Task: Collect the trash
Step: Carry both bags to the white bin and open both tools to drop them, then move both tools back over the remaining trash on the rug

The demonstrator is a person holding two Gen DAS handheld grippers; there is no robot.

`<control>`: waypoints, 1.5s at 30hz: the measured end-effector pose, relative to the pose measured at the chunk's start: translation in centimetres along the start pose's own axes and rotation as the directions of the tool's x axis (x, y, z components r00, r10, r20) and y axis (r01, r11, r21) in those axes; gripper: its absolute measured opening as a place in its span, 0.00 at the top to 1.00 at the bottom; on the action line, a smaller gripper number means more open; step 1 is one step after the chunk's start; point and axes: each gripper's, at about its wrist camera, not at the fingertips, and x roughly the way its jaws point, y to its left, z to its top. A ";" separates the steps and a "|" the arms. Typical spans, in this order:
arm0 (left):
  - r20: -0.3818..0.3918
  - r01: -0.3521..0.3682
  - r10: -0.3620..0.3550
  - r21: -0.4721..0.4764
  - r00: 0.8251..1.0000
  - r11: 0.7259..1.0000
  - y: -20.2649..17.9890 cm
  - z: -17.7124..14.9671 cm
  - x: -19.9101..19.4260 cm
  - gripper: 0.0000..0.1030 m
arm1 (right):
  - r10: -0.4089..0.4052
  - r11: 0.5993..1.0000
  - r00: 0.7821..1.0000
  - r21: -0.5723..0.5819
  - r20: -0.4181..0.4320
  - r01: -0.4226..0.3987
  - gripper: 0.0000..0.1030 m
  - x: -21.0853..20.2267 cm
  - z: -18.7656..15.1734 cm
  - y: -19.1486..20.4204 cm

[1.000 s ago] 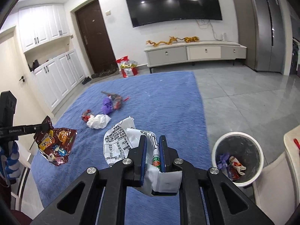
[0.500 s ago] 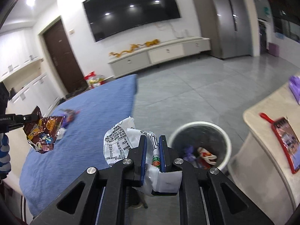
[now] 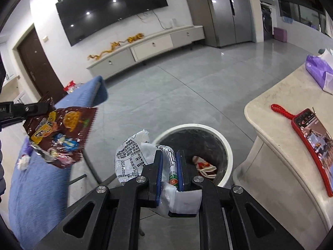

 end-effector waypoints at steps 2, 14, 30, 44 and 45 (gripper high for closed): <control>-0.010 -0.033 0.034 0.040 0.999 0.999 -1.1 0.5 2.3 0.98 | -0.021 1.000 1.000 -0.006 -0.015 0.021 0.87 1.5 0.3 -0.1; -0.097 -0.032 0.043 0.112 0.994 0.993 -4.3 1.4 13.3 0.96 | -0.111 0.994 0.990 -0.011 -0.088 0.111 0.82 8.6 1.9 -1.8; -0.067 0.020 -0.018 0.030 0.998 0.999 -3.0 1.7 10.8 0.47 | -0.131 0.991 0.991 -0.016 -0.038 0.130 0.54 5.3 1.6 -0.9; 0.207 -0.144 0.137 0.018 0.969 0.989 -1.4 -3.9 -4.0 0.39 | -0.108 0.992 0.990 -0.058 0.090 0.114 0.47 -7.3 -0.3 2.9; 0.229 -0.165 0.157 0.015 0.961 0.986 -1.0 -4.5 -5.3 0.37 | -0.100 0.992 0.990 -0.072 0.105 0.107 0.47 -8.5 -0.3 3.6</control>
